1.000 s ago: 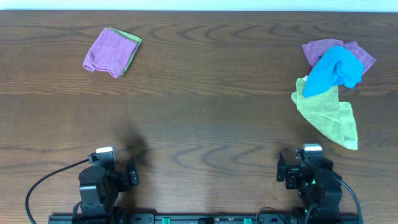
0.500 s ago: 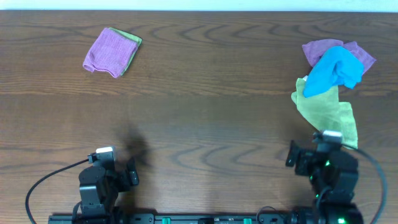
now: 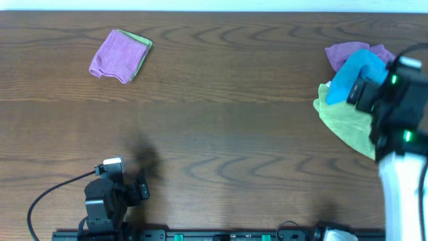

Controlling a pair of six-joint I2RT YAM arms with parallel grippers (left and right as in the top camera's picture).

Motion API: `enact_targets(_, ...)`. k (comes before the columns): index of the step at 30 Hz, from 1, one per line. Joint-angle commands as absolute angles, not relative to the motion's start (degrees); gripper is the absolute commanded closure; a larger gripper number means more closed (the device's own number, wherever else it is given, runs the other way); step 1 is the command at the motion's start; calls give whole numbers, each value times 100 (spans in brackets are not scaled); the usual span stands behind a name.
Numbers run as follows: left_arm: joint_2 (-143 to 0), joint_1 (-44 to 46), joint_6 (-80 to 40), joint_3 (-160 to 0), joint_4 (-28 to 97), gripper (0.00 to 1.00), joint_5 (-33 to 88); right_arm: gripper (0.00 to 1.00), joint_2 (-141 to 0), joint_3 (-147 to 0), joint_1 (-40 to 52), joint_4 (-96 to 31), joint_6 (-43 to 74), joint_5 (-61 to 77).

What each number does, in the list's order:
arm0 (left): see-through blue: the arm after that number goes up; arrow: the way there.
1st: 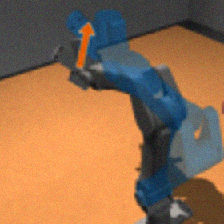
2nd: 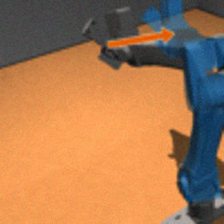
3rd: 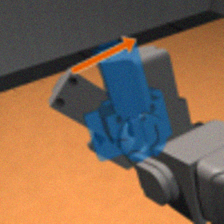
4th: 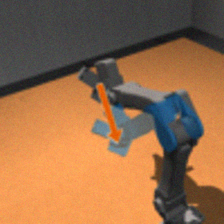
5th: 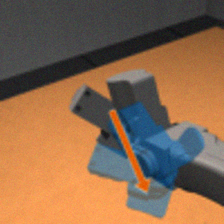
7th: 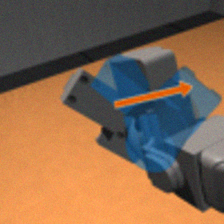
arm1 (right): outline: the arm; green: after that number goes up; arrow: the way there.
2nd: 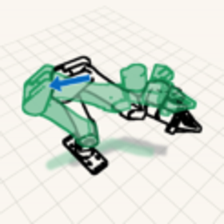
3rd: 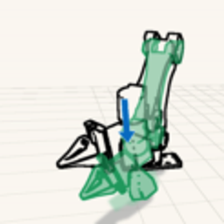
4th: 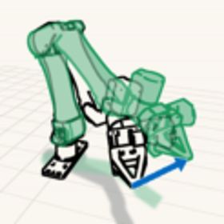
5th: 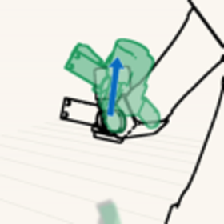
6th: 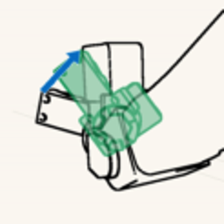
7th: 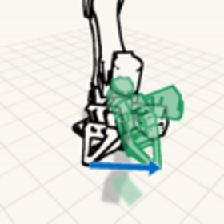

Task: Fold the cloth
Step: 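Reach the right gripper to the blue cloth in the pile and grasp it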

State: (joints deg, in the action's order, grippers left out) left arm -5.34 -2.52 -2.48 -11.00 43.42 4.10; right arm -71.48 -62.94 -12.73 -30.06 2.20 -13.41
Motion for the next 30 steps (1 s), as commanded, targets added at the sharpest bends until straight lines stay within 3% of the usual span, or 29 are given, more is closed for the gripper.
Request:
enact_targets(1, -497, -250, -126, -980, 4434, 5, 388, 1, -7972, -6827, -1459, -2867, 270, -1431)
enact_targets(13, -497, -250, -126, -980, 4434, 5, 388, 1, -10388, -7146, -1531, -1083, 255, -923)
enact_targets(21, -497, -250, -126, -980, 4434, 5, 388, 1, -11142, -7146, -1533, -1387, 252, -801)
enact_targets(22, -497, -250, -126, -980, 4434, 5, 388, 78, -11183, -7146, -1533, -1466, 252, -687)
enact_targets(23, -497, -250, -126, -980, 4434, 5, 388, 99, -11203, -7146, -1533, -1535, 257, -596)
enact_targets(30, -497, -250, -126, -980, 4434, 5, 388, 99, -10506, -7159, -1313, -1483, 292, 462)
